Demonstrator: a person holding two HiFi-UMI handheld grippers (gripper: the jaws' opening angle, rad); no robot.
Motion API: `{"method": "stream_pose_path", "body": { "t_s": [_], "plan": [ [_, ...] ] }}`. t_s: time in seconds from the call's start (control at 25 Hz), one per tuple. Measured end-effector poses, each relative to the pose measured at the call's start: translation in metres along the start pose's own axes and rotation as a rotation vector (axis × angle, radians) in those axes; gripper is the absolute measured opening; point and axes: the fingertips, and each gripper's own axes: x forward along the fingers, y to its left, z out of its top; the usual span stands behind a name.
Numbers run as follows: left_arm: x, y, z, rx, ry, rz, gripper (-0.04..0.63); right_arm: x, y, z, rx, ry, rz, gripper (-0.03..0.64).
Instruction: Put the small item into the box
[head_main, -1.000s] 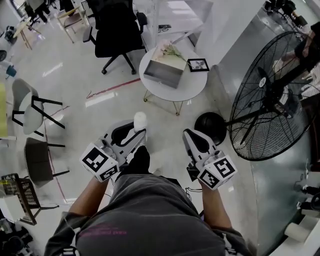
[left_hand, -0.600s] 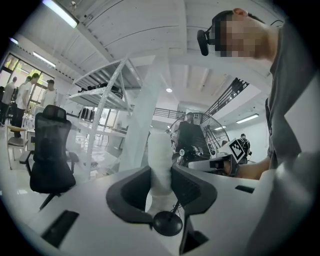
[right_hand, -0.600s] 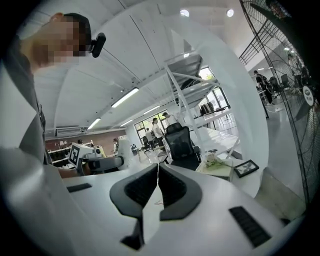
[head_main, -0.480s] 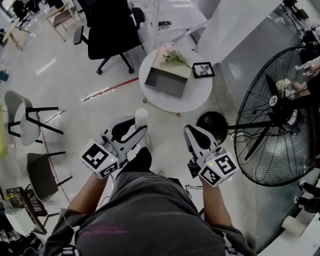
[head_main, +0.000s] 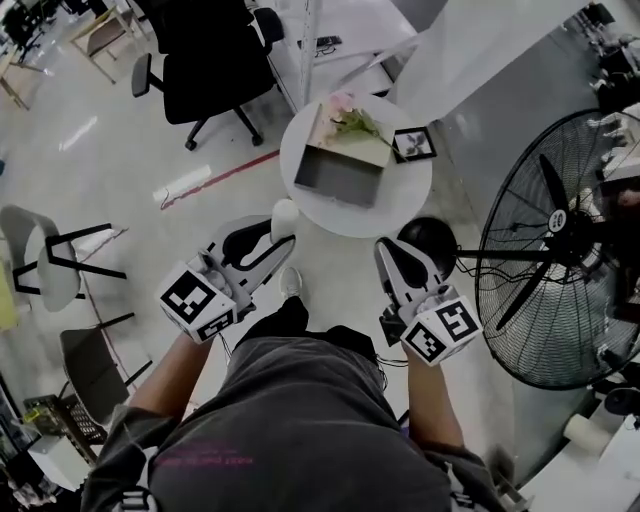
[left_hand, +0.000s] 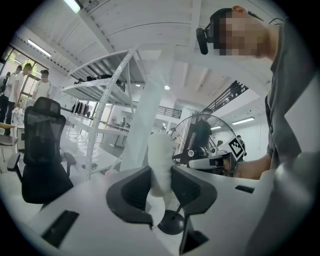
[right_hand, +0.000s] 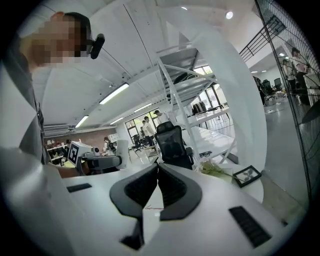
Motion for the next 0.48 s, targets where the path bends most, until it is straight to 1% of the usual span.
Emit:
{"method": "stream_pose_path", "body": {
  "t_s": [0.24, 0.48],
  "plan": [
    [0.008, 0.026, -0.004, -0.010, 0.008, -0.009, 0.135, 0.022, -0.010, 0.005, -0.002, 0.006, -0.016, 0.021],
    [0.020, 0.047, -0.009, -0.030, 0.032, 0.003, 0.135, 0.042, -0.025, 0.007, 0.001, 0.028, -0.016, 0.021]
  ]
}}
